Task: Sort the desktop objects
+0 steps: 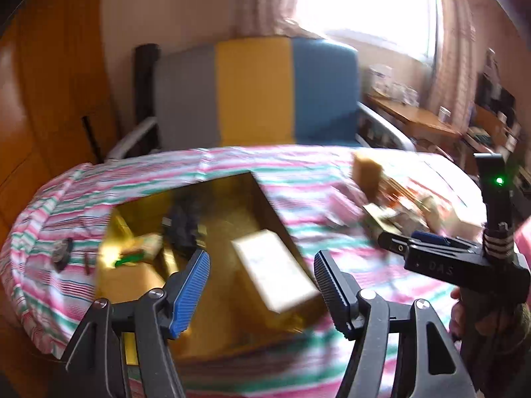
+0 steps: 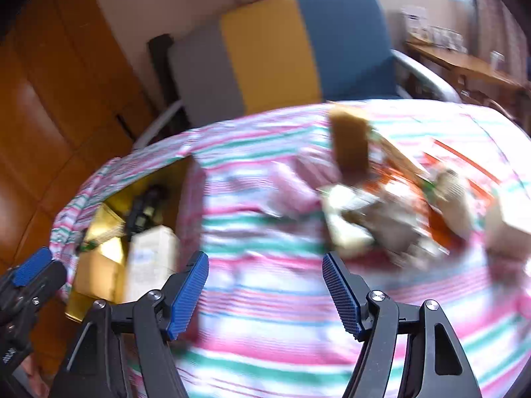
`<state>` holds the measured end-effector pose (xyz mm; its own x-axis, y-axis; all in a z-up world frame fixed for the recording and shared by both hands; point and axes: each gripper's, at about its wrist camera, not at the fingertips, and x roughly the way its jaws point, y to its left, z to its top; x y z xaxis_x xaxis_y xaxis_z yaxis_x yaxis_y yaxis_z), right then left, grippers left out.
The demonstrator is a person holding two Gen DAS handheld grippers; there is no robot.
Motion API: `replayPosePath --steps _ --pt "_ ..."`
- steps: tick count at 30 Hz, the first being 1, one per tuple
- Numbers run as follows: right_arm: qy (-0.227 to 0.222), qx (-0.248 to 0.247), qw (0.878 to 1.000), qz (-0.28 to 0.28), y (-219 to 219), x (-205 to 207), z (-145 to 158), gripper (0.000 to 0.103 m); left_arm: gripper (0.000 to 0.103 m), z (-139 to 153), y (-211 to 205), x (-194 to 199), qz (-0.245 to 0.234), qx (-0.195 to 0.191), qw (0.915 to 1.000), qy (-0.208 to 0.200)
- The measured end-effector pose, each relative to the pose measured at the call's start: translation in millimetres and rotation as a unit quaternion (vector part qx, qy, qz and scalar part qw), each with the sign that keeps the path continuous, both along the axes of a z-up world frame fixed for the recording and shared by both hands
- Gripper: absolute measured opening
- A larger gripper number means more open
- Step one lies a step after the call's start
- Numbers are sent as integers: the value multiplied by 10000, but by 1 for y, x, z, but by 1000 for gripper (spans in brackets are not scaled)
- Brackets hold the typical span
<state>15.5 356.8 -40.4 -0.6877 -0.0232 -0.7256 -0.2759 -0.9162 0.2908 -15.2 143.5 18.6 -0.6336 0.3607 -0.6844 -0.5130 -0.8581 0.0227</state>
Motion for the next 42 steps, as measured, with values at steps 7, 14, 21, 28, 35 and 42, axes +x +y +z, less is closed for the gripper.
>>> replayPosePath --steps 7,14,21,28,35,42 --pt "-332 -46 9966 -753 65 58 -29 72 67 -56 56 29 -1000 -340 9920 -698" --pt "-322 62 9964 -786 88 52 -32 72 67 -92 73 33 -1307 -649 9833 -1089" --pt "-114 394 9986 -330 89 -25 -6 72 67 -108 66 25 -1216 -606 9813 -1363" --pt "-591 774 9952 68 89 -96 -19 72 68 -108 63 20 -1231 -454 9810 -1431" --pt "-783 581 9929 684 76 -77 -26 74 71 -108 62 21 -1216 -389 9814 -1434" --pt "-701 198 9934 884 61 -7 -26 74 71 -107 58 28 -1161 -416 9826 -1390"
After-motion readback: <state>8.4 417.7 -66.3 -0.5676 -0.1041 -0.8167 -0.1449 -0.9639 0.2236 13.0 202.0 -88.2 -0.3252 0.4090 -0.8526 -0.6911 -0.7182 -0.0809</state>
